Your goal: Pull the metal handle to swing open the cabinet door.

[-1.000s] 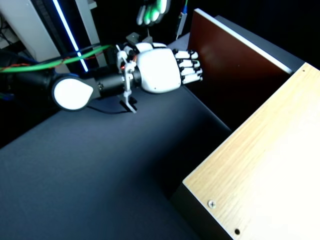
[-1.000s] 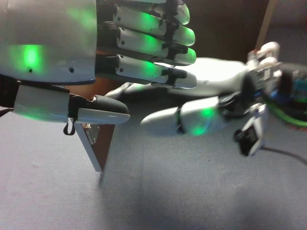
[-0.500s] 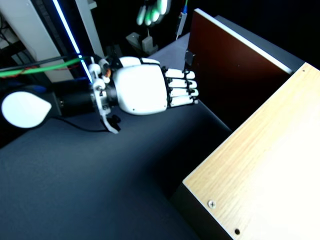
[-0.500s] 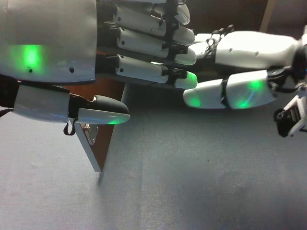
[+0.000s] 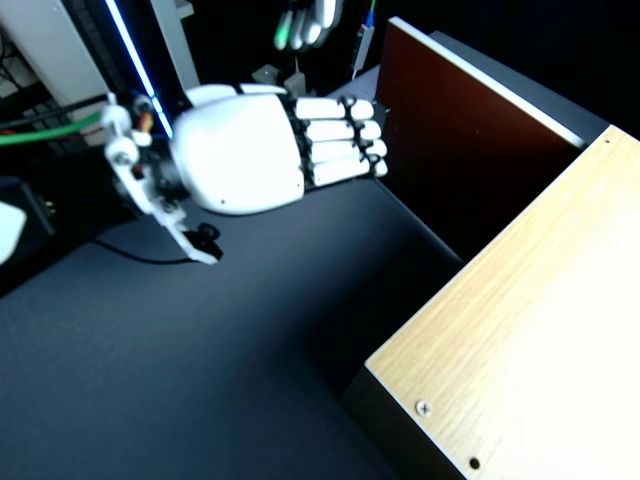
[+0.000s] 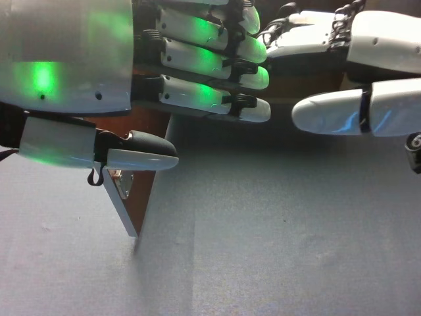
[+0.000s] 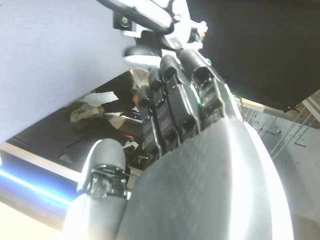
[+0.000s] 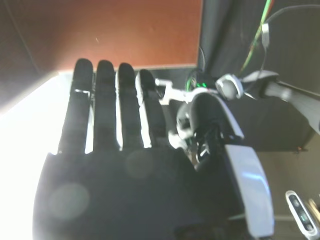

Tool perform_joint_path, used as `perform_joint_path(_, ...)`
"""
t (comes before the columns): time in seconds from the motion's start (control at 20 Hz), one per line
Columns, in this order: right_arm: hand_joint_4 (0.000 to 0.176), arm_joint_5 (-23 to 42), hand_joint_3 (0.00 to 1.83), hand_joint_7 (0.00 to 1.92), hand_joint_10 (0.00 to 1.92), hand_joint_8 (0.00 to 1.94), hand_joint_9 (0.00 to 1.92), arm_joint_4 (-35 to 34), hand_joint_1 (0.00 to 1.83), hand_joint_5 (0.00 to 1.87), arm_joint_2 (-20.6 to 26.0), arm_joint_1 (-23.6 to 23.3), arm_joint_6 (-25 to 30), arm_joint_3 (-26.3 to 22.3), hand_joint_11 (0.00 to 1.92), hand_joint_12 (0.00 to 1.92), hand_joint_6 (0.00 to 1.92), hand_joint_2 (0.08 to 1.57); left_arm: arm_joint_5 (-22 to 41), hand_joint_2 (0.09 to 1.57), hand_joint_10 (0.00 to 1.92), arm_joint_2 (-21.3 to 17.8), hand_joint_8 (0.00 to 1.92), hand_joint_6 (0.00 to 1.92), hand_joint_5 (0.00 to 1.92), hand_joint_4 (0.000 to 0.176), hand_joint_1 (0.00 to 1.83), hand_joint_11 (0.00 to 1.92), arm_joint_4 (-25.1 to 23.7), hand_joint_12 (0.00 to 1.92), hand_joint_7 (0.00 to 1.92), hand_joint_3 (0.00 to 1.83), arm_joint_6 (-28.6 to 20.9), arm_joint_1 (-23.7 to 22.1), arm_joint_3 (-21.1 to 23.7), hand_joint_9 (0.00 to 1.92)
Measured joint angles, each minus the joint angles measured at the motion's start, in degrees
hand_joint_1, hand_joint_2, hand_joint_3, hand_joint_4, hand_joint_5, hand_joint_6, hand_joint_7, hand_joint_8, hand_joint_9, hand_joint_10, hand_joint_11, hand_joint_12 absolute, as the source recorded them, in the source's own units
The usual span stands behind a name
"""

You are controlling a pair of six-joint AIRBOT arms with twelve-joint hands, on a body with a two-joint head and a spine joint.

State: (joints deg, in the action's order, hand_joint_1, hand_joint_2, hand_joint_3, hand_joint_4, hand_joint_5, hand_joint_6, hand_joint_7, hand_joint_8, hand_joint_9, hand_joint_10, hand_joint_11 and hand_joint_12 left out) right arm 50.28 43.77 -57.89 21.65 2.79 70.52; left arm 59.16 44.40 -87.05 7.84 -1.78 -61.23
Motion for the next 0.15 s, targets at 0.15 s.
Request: perform_joint_path(0.15, 0.0, 0.1, 0.06, 0.29, 0.0, 0.0, 0.25, 0.5, 0.0, 0.26, 0.4, 0.0, 0.0, -0.4, 0.0, 0.66, 0.0, 1.57, 0.0, 1.57, 0.0, 0.0, 0.0, 0.0, 0.42, 0.0, 0.0, 0.01, 0.0, 0.86, 0.44, 0.05, 0.0, 0.0, 0.0, 0.4)
